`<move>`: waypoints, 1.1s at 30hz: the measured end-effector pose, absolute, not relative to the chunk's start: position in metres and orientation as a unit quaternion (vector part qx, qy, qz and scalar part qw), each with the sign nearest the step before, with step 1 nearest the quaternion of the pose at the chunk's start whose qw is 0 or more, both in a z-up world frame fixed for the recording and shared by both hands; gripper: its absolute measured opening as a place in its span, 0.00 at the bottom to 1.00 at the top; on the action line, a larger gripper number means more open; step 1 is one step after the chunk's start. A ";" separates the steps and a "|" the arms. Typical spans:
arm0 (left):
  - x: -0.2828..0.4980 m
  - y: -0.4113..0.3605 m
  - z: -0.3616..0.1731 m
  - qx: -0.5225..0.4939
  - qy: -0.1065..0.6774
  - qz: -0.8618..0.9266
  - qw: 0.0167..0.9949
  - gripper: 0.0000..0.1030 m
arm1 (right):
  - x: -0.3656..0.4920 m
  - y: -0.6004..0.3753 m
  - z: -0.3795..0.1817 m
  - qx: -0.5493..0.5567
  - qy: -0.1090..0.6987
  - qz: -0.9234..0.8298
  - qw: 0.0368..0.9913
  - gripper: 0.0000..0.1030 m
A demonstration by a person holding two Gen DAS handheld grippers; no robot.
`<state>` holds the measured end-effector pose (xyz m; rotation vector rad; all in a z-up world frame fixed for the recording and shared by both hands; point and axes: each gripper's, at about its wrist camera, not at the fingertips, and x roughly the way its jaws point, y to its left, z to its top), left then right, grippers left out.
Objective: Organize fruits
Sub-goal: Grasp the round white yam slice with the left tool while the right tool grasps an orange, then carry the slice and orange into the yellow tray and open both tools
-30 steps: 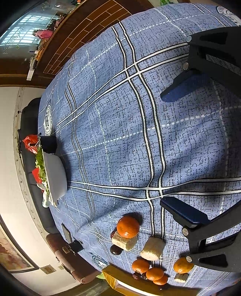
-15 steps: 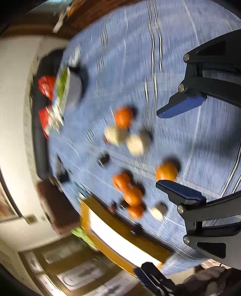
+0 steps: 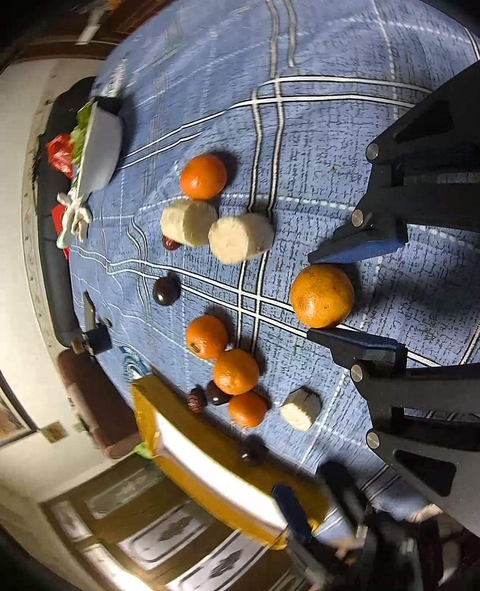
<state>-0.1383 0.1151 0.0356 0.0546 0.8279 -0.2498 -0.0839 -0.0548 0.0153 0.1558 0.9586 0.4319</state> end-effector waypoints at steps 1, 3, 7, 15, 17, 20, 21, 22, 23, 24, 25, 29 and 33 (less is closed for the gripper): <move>-0.132 0.111 0.032 0.031 0.410 -0.121 0.904 0.71 | -0.083 -0.059 0.015 0.088 0.456 0.206 0.861 0.36; -0.123 0.104 0.026 0.038 0.423 -0.118 0.897 0.71 | -0.082 -0.067 0.013 0.113 0.456 0.211 0.857 0.36; -0.109 0.094 0.011 0.052 0.451 -0.108 0.884 0.56 | -0.082 -0.073 0.013 0.135 0.453 0.214 0.855 0.37; -0.108 0.111 0.011 0.004 0.441 -0.097 0.892 0.27 | -0.083 -0.074 0.012 0.138 0.450 0.212 0.857 0.37; -0.114 0.120 0.015 -0.015 0.434 -0.094 0.896 0.27 | -0.084 -0.075 0.012 0.136 0.449 0.208 0.858 0.36; -0.124 0.137 0.026 -0.044 0.423 -0.092 0.901 0.27 | -0.085 -0.075 0.014 0.130 0.446 0.193 0.864 0.36; -0.129 0.145 0.031 -0.055 0.416 -0.089 0.903 0.27 | -0.085 -0.075 0.014 0.130 0.446 0.190 0.865 0.36; -0.133 0.156 0.039 -0.069 0.408 -0.085 0.906 0.27 | -0.085 -0.075 0.016 0.128 0.446 0.188 0.866 0.36; -0.137 0.168 0.045 -0.082 0.401 -0.081 0.909 0.27 | -0.086 -0.075 0.017 0.125 0.445 0.187 0.867 0.36; -0.139 0.178 0.051 -0.093 0.396 -0.076 0.910 0.27 | -0.088 -0.074 0.021 0.121 0.443 0.187 0.868 0.36; -0.143 0.193 0.058 -0.107 0.387 -0.068 0.913 0.27 | -0.091 -0.071 0.026 0.121 0.442 0.190 0.868 0.36; -0.152 0.242 0.077 -0.137 0.357 -0.026 0.924 0.27 | -0.099 -0.049 0.057 0.109 0.420 0.220 0.874 0.36; -0.157 0.284 0.080 -0.162 0.338 0.019 0.927 0.27 | -0.100 -0.007 0.084 0.094 0.408 0.272 0.866 0.36</move>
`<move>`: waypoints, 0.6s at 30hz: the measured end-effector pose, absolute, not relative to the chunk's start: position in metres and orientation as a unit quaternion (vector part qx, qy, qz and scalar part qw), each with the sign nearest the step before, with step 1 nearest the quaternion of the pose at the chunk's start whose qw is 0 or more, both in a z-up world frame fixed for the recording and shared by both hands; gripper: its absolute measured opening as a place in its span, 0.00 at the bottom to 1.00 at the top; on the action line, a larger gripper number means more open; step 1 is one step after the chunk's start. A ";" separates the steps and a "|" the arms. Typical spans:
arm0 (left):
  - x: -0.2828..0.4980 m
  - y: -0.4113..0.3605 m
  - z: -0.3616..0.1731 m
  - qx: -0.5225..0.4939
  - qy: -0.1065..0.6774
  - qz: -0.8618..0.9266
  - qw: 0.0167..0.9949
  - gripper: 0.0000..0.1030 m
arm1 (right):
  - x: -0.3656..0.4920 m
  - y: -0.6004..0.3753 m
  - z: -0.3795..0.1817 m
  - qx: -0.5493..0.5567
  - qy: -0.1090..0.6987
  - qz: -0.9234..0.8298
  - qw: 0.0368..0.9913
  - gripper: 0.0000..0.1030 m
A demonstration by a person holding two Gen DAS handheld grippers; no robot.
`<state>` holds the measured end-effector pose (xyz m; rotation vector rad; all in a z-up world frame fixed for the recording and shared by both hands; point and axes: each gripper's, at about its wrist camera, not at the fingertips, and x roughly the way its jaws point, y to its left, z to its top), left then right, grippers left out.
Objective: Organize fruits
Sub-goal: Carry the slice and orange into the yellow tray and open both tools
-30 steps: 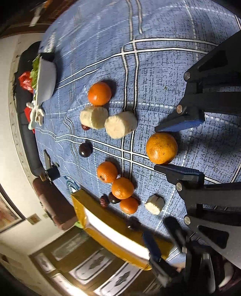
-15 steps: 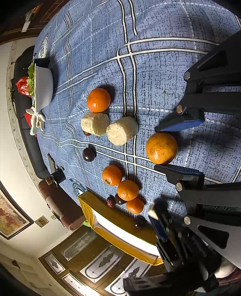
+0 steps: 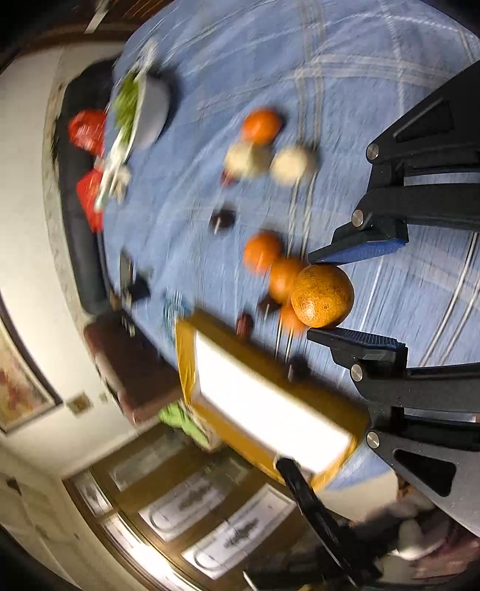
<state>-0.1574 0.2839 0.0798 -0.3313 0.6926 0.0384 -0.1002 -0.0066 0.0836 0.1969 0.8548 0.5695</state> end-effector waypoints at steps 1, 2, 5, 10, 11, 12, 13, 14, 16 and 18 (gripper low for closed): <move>-0.157 0.295 0.077 -0.170 0.337 0.029 0.926 0.27 | -0.100 0.007 0.089 0.091 0.409 0.289 0.861 0.36; -0.157 0.302 0.074 -0.177 0.338 0.036 0.923 0.27 | -0.100 0.017 0.090 0.089 0.411 0.300 0.856 0.36; -0.154 0.325 0.060 -0.196 0.346 0.057 0.915 0.27 | -0.099 0.061 0.096 0.072 0.418 0.342 0.839 0.37; -0.156 0.353 0.048 -0.222 0.351 0.070 0.907 0.28 | -0.100 0.134 0.089 0.026 0.427 0.379 0.821 0.37; -0.158 0.359 0.047 -0.232 0.350 0.070 0.905 0.29 | -0.099 0.147 0.086 0.019 0.431 0.383 0.817 0.37; -0.159 0.363 0.046 -0.239 0.349 0.068 0.904 0.32 | -0.097 0.160 0.081 0.011 0.437 0.387 0.812 0.37; -0.161 0.368 0.046 -0.247 0.347 0.065 0.903 0.40 | -0.096 0.172 0.074 0.002 0.444 0.389 0.808 0.37; -0.163 0.372 0.045 -0.251 0.344 0.065 0.902 0.46 | -0.095 0.181 0.068 -0.006 0.449 0.389 0.804 0.37; -0.169 0.379 0.047 -0.260 0.336 0.061 0.903 0.53 | -0.095 0.196 0.055 -0.022 0.460 0.386 0.799 0.37; -0.175 0.384 0.049 -0.268 0.330 0.060 0.903 0.60 | -0.093 0.207 0.043 -0.032 0.470 0.381 0.796 0.38</move>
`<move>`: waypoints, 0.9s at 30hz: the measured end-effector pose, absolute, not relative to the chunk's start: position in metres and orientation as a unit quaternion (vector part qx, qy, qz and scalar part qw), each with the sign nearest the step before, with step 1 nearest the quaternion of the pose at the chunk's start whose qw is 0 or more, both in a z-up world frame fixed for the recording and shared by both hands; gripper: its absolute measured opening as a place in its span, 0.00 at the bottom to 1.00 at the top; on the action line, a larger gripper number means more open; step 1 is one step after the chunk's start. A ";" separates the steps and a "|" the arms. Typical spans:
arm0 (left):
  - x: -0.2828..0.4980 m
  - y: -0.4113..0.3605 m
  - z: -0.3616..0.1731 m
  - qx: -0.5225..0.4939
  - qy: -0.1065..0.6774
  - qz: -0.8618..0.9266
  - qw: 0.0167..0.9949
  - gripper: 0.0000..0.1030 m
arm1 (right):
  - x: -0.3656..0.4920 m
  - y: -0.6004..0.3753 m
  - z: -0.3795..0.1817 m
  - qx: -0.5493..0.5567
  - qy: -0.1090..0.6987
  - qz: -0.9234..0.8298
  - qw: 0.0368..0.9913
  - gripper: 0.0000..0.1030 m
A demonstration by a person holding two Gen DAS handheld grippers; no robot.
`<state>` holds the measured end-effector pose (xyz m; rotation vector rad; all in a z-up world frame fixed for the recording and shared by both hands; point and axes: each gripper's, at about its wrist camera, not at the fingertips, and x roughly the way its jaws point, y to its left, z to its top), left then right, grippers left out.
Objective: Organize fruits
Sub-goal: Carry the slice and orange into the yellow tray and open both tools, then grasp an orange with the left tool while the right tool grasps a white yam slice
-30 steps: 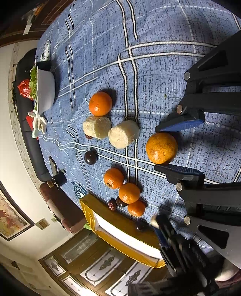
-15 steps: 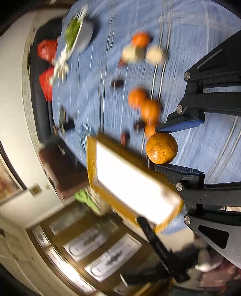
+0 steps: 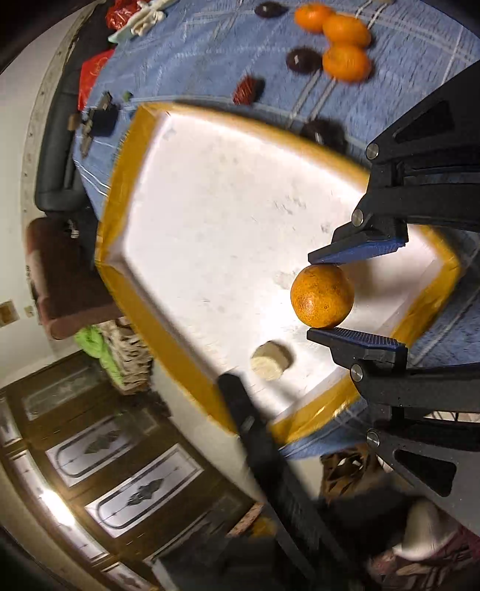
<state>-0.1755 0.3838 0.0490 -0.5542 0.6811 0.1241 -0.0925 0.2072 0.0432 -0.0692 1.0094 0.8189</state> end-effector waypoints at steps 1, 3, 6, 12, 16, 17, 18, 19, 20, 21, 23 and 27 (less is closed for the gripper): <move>-0.179 0.387 0.050 -0.273 0.325 0.061 0.903 0.67 | -0.093 0.211 0.040 -0.035 0.473 0.379 0.795 0.38; -0.187 0.391 0.054 -0.287 0.311 0.064 0.904 0.72 | -0.098 0.213 0.040 -0.050 0.458 0.371 0.806 0.45; -0.191 0.393 0.059 -0.296 0.303 0.064 0.904 0.79 | -0.102 0.207 0.048 -0.038 0.448 0.381 0.808 0.62; -0.194 0.368 0.070 -0.282 0.314 0.045 0.906 0.83 | -0.108 0.160 0.069 0.003 0.418 0.368 0.831 0.63; -0.188 0.335 0.078 -0.256 0.326 0.020 0.910 0.84 | -0.105 0.092 0.084 0.030 0.400 0.330 0.855 0.64; -0.184 0.325 0.080 -0.247 0.330 0.015 0.911 0.84 | -0.102 0.066 0.083 0.036 0.398 0.310 0.863 0.64; -0.181 0.315 0.080 -0.238 0.334 0.010 0.912 0.84 | -0.100 0.044 0.081 0.040 0.399 0.292 0.869 0.66; -0.176 0.303 0.080 -0.227 0.340 0.001 0.912 0.84 | -0.096 0.026 0.079 0.042 0.401 0.273 0.873 0.66; -0.172 0.292 0.079 -0.217 0.347 -0.008 0.912 0.84 | -0.089 0.005 0.076 0.045 0.406 0.249 0.878 0.66; -0.166 0.276 0.077 -0.203 0.355 -0.019 0.912 0.84 | -0.083 -0.018 0.071 0.051 0.413 0.222 0.882 0.66; -0.156 0.249 0.072 -0.177 0.370 -0.035 0.911 0.84 | -0.073 -0.049 0.064 0.061 0.420 0.185 0.886 0.65; -0.143 0.195 0.063 -0.113 0.390 -0.077 0.911 0.84 | -0.051 -0.079 0.041 0.071 0.437 0.148 0.884 0.65</move>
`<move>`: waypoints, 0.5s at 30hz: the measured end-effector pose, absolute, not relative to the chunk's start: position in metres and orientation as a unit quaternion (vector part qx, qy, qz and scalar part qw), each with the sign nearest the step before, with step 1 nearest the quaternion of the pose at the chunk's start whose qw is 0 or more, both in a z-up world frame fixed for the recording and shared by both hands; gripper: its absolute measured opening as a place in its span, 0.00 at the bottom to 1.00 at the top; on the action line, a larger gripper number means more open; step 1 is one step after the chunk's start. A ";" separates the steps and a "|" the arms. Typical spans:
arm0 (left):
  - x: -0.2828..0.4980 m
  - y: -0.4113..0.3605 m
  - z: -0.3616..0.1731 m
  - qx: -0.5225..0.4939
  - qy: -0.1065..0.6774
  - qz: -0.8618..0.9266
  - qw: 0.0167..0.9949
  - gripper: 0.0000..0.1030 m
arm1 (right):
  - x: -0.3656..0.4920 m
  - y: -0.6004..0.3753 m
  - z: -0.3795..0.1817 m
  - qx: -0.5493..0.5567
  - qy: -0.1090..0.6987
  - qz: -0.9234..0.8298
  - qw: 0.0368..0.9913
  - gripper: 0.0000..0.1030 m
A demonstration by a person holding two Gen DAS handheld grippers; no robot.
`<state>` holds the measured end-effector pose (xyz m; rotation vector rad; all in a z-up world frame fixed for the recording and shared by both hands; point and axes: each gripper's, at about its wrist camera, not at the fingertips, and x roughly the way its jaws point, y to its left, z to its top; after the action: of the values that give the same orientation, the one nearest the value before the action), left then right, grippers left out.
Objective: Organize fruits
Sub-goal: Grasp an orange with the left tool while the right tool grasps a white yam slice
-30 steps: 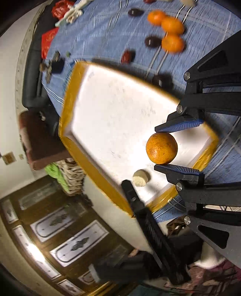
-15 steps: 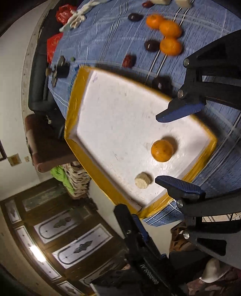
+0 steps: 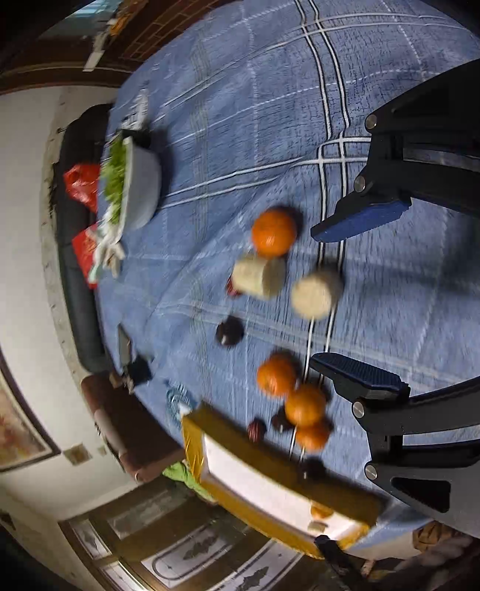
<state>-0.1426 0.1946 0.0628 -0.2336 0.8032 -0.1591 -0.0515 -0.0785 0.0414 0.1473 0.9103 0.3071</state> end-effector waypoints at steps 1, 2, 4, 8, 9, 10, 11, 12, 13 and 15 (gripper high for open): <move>-0.140 0.181 0.061 -0.097 0.392 -0.090 0.910 0.84 | -0.050 -0.080 0.039 0.071 0.441 0.147 0.883 0.64; -0.137 0.171 0.059 -0.086 0.394 -0.102 0.909 0.84 | -0.044 -0.078 0.033 0.070 0.445 0.149 0.880 0.63; -0.130 0.158 0.057 -0.071 0.397 -0.112 0.908 0.82 | -0.037 -0.072 0.026 0.063 0.449 0.149 0.879 0.60; -0.110 0.140 0.053 -0.048 0.407 -0.120 0.904 0.70 | -0.032 -0.060 0.019 0.036 0.443 0.149 0.883 0.47; -0.105 0.136 0.051 -0.043 0.410 -0.121 0.903 0.70 | -0.032 -0.059 0.016 0.032 0.443 0.149 0.883 0.40; -0.099 0.132 0.049 -0.037 0.413 -0.121 0.902 0.70 | -0.033 -0.057 0.016 0.024 0.439 0.146 0.886 0.35; -0.095 0.129 0.048 -0.031 0.415 -0.122 0.901 0.70 | -0.035 -0.056 0.017 0.018 0.435 0.150 0.887 0.34; -0.088 0.122 0.046 -0.019 0.417 -0.124 0.900 0.70 | -0.037 -0.056 0.018 0.018 0.433 0.153 0.888 0.33; -0.085 0.118 0.045 -0.009 0.418 -0.125 0.900 0.70 | -0.038 -0.056 0.018 0.016 0.433 0.151 0.889 0.33; -0.075 0.105 0.042 0.020 0.418 -0.125 0.899 0.69 | -0.038 -0.058 0.018 0.021 0.433 0.151 0.888 0.33</move>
<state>-0.0746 0.1047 0.0417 0.0408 0.8658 -0.2581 -0.0383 -0.0580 0.0182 0.0430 0.9004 0.3140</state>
